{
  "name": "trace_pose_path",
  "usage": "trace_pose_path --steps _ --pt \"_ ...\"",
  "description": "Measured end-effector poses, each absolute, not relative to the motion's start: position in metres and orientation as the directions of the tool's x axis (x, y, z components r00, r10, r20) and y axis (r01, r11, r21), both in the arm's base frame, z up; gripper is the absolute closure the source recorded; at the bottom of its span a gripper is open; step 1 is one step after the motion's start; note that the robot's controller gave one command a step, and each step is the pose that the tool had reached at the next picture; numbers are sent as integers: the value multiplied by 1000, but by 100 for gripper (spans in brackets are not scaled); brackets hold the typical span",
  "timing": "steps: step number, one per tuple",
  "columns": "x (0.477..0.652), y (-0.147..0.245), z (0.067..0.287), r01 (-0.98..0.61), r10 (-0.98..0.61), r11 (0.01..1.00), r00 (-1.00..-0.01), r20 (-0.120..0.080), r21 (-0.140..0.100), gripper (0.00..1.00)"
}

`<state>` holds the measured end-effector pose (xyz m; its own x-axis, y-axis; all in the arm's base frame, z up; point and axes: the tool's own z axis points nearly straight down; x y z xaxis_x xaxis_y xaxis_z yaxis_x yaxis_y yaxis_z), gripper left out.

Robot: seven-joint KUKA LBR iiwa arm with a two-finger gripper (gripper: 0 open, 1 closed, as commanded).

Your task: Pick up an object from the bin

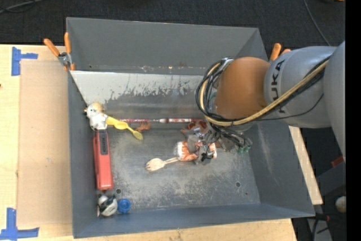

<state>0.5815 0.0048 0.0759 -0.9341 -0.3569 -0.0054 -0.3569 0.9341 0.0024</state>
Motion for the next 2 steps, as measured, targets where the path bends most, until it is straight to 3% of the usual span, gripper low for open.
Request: trace_pose_path --steps 1,2 --pt "580 1 128 -350 -350 937 -937 -1 5 100" --pt "578 2 204 -377 -377 926 -926 2 7 100"
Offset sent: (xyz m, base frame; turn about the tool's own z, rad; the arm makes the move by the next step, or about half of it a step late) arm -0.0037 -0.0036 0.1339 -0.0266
